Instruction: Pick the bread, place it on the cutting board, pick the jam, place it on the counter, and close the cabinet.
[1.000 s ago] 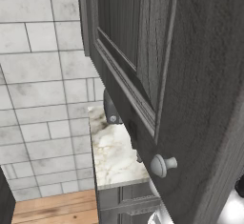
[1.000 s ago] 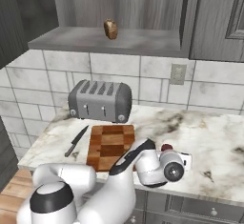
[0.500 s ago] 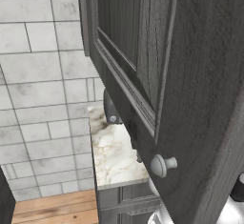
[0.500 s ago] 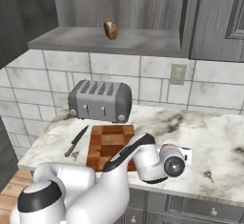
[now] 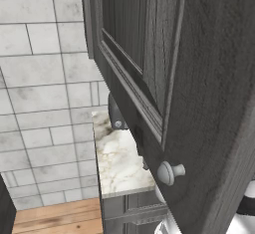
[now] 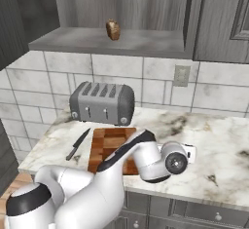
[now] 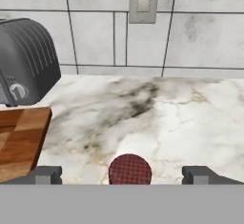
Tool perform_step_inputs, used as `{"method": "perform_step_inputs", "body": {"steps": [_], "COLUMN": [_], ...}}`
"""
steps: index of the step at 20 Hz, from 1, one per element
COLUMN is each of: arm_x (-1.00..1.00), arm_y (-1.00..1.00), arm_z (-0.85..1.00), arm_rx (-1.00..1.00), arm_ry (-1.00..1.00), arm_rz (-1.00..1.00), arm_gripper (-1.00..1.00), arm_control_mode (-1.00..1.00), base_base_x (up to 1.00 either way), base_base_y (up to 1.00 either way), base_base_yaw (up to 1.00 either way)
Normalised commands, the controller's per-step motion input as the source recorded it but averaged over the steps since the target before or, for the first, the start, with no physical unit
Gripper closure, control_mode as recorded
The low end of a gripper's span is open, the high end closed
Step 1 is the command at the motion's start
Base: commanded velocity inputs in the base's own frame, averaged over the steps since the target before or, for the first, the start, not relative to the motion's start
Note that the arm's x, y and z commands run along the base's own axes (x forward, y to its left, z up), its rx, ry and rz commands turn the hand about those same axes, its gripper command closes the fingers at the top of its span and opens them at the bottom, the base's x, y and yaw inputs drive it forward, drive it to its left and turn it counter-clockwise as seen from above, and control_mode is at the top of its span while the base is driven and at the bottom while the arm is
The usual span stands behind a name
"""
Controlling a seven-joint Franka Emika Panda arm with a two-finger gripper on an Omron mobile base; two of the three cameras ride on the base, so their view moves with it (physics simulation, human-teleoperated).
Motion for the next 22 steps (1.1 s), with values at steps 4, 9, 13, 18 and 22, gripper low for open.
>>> {"method": "perform_step_inputs", "body": {"steps": [4,9,13,18,22], "arm_x": [-0.16,-0.09,-0.03,-0.05,-0.1], "arm_y": [0.11,0.13,0.17,0.19,0.15], "arm_z": [0.25,0.26,0.33,0.31,0.28], "arm_rx": [0.0,0.0,0.0,0.0,0.0], "arm_ry": [0.0,0.0,0.0,0.0,0.0], "arm_rz": [0.0,0.0,0.0,0.0,0.0], "arm_gripper": [-1.0,-1.0,-1.0,-1.0,-1.0], "arm_control_mode": [-1.0,-1.0,-1.0,-1.0,-1.0], "base_base_x": [0.0,0.0,0.0,0.0,0.0], "base_base_y": [0.0,0.0,0.0,0.0,0.0], "base_base_yaw": [0.0,0.0,0.0,0.0,0.0]}}
